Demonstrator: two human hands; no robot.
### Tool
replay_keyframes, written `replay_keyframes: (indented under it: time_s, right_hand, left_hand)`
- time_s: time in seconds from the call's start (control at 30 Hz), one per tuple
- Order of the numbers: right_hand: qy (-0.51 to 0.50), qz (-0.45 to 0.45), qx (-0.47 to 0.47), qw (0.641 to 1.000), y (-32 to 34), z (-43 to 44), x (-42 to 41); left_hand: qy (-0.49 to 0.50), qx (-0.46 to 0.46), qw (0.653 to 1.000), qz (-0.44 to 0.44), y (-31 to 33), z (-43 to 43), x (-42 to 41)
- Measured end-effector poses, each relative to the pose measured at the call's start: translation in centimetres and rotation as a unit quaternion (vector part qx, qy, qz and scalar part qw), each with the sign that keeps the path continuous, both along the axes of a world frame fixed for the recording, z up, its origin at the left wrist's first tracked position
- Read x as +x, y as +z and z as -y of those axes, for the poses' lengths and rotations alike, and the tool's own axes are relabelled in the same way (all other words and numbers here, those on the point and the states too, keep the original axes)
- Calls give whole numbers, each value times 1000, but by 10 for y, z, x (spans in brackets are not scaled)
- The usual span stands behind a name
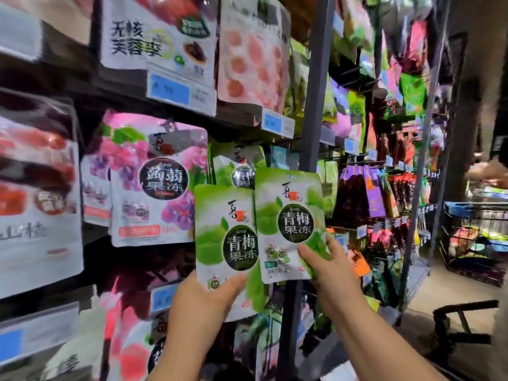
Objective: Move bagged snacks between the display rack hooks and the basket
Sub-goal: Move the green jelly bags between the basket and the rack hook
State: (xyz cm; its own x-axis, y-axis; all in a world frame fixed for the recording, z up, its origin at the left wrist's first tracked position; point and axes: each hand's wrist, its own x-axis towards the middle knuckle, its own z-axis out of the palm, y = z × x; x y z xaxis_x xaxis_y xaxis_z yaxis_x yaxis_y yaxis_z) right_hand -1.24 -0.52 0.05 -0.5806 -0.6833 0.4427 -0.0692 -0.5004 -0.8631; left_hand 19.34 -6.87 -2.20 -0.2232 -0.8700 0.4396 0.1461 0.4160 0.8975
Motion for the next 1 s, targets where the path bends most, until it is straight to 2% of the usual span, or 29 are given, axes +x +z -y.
replay_keyframes:
  time_s: [0.3,1.0]
  right_hand:
    - [-12,-30,-40,999,44,58,-1]
    - [26,-27,-34,999,81,96,-5]
  left_hand:
    - [16,13,998,54,-1,14,7]
    - [14,27,997,67,-8,24,-6]
